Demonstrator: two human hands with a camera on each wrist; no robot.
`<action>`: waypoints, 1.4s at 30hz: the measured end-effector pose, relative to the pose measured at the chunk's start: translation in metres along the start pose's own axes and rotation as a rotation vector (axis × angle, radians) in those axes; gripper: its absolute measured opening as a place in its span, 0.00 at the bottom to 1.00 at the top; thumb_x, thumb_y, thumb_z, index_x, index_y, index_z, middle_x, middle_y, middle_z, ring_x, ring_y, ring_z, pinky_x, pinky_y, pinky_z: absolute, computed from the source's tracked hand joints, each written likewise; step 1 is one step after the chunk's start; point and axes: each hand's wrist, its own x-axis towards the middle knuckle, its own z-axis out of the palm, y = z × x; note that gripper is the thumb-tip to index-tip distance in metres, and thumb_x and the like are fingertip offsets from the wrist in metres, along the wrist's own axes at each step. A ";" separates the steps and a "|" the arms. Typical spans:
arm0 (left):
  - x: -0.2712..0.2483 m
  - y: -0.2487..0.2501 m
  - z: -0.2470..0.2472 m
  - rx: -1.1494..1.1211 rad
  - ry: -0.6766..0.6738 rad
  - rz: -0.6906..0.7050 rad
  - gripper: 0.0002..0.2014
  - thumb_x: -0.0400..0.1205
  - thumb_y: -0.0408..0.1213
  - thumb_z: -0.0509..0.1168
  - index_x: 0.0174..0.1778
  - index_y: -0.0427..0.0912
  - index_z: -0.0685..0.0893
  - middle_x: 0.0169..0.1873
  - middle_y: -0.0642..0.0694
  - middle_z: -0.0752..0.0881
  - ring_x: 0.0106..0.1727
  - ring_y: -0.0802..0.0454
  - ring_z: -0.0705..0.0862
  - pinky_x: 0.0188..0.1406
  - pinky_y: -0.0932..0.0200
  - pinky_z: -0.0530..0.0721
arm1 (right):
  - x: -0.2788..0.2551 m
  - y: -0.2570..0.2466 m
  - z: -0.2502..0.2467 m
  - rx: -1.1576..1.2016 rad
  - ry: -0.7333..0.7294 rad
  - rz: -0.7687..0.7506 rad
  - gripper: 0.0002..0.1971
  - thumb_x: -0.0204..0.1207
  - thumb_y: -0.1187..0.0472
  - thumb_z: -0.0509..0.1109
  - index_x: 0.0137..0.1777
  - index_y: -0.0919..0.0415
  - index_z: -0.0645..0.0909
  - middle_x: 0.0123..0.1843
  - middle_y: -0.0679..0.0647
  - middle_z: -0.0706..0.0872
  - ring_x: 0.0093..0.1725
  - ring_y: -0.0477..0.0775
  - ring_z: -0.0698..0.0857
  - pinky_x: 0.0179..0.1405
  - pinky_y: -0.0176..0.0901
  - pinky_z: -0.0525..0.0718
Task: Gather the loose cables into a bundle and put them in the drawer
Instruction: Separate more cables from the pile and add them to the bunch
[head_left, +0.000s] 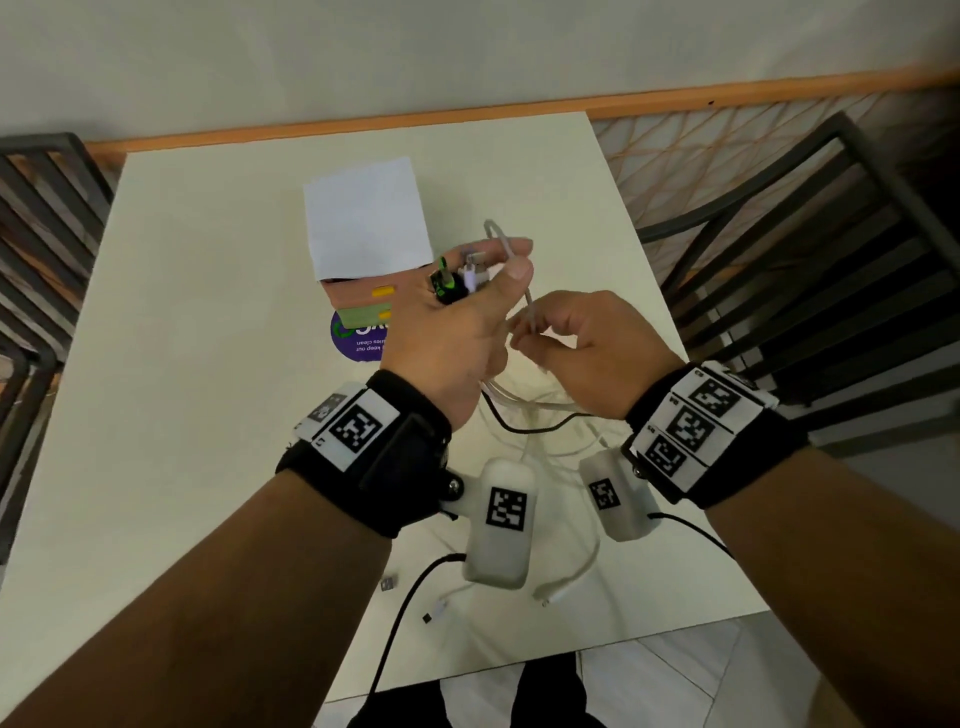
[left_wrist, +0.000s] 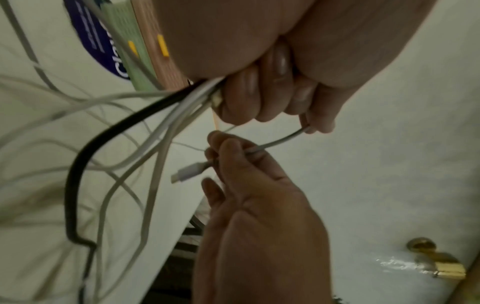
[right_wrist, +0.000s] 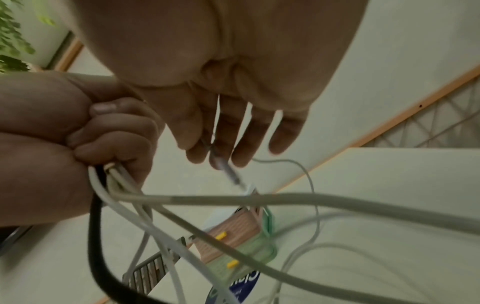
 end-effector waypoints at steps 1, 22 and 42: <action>0.001 0.003 0.004 -0.063 -0.038 -0.032 0.08 0.86 0.36 0.67 0.58 0.44 0.87 0.20 0.52 0.62 0.18 0.56 0.56 0.21 0.65 0.57 | -0.003 0.003 -0.008 -0.009 -0.012 0.014 0.06 0.80 0.59 0.69 0.45 0.52 0.87 0.47 0.45 0.91 0.46 0.39 0.86 0.48 0.32 0.80; -0.005 -0.080 0.198 0.039 -0.069 -0.212 0.08 0.85 0.40 0.69 0.56 0.45 0.91 0.16 0.53 0.65 0.19 0.54 0.57 0.25 0.57 0.53 | -0.114 0.169 -0.106 0.385 0.119 0.374 0.04 0.72 0.58 0.70 0.41 0.55 0.86 0.34 0.63 0.85 0.32 0.57 0.81 0.37 0.59 0.82; -0.006 -0.090 0.230 0.177 -0.092 -0.095 0.14 0.83 0.38 0.71 0.42 0.28 0.86 0.15 0.50 0.64 0.15 0.55 0.58 0.18 0.67 0.60 | -0.124 0.198 -0.124 0.336 0.191 0.471 0.18 0.81 0.59 0.58 0.33 0.67 0.80 0.32 0.54 0.81 0.34 0.53 0.79 0.42 0.47 0.76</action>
